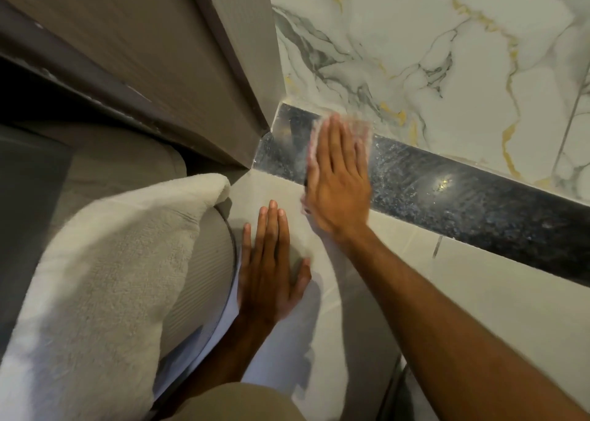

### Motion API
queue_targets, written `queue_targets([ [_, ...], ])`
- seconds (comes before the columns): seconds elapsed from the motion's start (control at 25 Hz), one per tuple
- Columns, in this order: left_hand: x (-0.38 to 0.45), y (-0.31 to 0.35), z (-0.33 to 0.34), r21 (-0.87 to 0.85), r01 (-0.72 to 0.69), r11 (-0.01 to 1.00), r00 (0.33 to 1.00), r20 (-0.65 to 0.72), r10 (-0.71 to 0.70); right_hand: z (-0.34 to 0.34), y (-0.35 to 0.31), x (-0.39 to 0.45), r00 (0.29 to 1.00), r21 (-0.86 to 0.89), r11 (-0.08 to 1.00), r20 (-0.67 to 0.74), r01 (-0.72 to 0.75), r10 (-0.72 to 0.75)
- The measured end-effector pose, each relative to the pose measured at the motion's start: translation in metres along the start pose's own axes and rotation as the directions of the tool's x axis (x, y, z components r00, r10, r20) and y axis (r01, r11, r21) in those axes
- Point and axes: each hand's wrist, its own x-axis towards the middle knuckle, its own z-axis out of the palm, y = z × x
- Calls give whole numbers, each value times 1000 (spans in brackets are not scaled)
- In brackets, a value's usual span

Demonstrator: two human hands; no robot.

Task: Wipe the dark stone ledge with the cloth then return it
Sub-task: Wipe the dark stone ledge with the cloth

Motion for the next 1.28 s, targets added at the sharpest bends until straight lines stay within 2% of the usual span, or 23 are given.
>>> queue_targets([
  [0.12, -2, -2, 3, -2, -27, 1000, 998, -56, 26, 7, -30, 21, 998, 30, 998, -19, 52, -52],
  [0.24, -2, 1, -5, -18, -32, 999, 998, -54, 31, 2, -2, -51, 990, 38, 990, 45, 136, -137],
  [0.36, -1, 2, -9, -48, 2, 999, 1000, 8, -1, -15, 57, -90, 996, 69, 997, 76, 34, -39],
  [0.44, -1, 1, -6, -48, 3, 999, 1000, 27, -2, -21, 66, -52, 998, 100, 994, 60, -36, 30],
  [0.56, 1, 1, -3, -16, 0, 1000, 999, 41, 1, -20, 46, -2, 999, 110, 993, 5, -38, 37],
  [0.68, -2, 5, -7, -39, -8, 999, 999, 41, 10, -25, 57, -41, 999, 188, 982, 42, -20, 12],
  [0.8, -6, 23, -6, -76, -93, 993, 994, 44, 97, -33, 91, -81, 997, 284, 956, 56, -70, 57],
  [1.0, -6, 47, 9, -16, -198, 980, 979, 41, 198, -20, 72, -17, 982, 184, 973, -100, -139, 159],
  [1.12, -5, 49, 5, -27, -194, 981, 980, 39, 195, -16, 70, -54, 993, 147, 984, -49, -100, 108],
  [1.2, -3, 55, 2, -31, -205, 978, 978, 25, 206, -19, 97, -100, 995, 105, 991, -28, -88, 91],
  [1.28, 1, 62, 2, -33, -208, 978, 978, 12, 209, -23, 127, -111, 992, 60, 990, -27, -124, 126],
])
